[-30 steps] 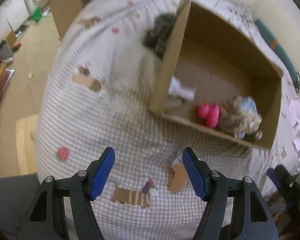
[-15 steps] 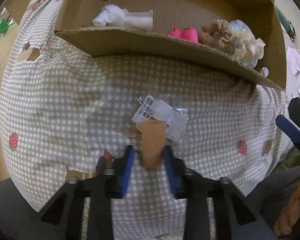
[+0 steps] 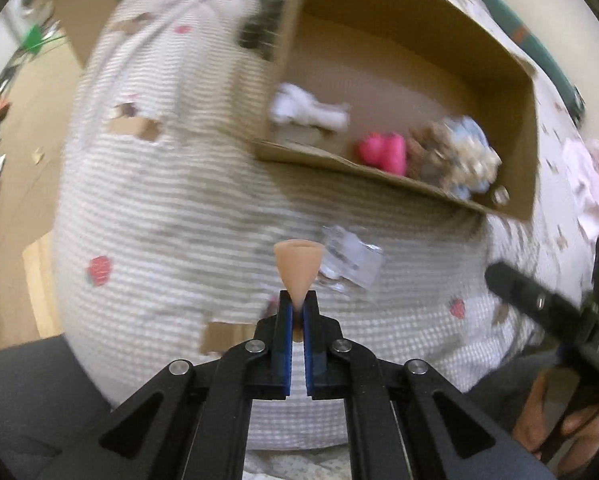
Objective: Organize soft objects
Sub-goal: 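Grasp the tan cone-shaped bottle with the left gripper while the right grasps the clear plastic bag, then carry the tan bottle and plastic bag with both grippers over the box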
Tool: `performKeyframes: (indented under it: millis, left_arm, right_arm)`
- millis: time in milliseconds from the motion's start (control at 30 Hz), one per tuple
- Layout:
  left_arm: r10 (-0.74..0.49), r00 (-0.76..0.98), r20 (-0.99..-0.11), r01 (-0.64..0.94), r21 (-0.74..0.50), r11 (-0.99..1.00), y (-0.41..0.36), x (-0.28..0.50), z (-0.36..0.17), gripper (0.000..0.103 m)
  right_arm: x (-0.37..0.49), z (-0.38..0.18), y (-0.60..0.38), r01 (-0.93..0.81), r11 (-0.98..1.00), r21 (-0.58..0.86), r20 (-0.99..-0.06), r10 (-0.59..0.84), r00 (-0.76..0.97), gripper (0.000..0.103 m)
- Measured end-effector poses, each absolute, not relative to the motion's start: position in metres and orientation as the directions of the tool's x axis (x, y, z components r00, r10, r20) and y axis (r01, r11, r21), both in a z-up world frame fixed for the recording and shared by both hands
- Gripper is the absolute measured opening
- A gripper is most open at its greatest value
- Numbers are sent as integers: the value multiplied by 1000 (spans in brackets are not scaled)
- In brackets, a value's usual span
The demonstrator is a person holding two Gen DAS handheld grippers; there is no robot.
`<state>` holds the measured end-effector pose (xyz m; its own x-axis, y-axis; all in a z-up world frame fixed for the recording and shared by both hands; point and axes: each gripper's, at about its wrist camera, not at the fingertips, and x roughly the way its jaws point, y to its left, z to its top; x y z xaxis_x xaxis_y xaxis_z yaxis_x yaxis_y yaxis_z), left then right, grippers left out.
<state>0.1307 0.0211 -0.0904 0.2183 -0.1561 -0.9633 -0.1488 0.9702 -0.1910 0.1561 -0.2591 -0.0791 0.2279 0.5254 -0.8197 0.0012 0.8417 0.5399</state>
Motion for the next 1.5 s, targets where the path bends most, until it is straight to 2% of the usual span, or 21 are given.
performKeyframes:
  millis: [167, 267, 533, 600, 633, 667, 700, 767, 1067, 1500]
  left_arm:
    - [-82, 234, -969, -249, -142, 958, 50, 135, -88, 5]
    - [-75, 229, -971, -286, -140, 948, 60, 135, -89, 5]
    - [-34, 255, -966, -343, -124, 931, 77, 133, -83, 5]
    - [-37, 262, -964, -338, -128, 932, 75, 137, -83, 5]
    - [-42, 264, -964, -335, -132, 933, 76, 138, -84, 5]
    - [-47, 263, -964, -332, -136, 933, 75, 139, -84, 5]
    - [-52, 261, -964, -330, -140, 934, 73, 139, -85, 5]
    - [-65, 254, -965, -326, -149, 934, 69, 139, -86, 5]
    - [-43, 264, -964, -321, -130, 938, 65, 138, -85, 5]
    - [24, 320, -947, -302, -78, 950, 61, 132, -76, 5]
  right_arm:
    - [161, -88, -211, -39, 868, 495, -854, 494, 165, 99]
    - [168, -97, -190, -4, 900, 436, -887, 431, 168, 88]
    - [180, -128, -140, -40, 945, 324, -940, 327, 94, 84]
    - [179, -132, -134, -48, 952, 303, -947, 306, 98, 69]
    - [178, -134, -132, -59, 956, 287, -951, 292, 98, 49]
    - [176, -136, -129, -75, 959, 274, -955, 280, 95, 37]
    - [175, -137, -127, -91, 960, 264, -957, 273, 97, 36]
    - [171, -135, -125, -113, 959, 260, -955, 273, 116, 22]
    - [142, -94, -147, -147, 920, 363, -906, 385, 176, 15]
    - [126, -48, -222, -111, 873, 474, -830, 486, 275, 14]
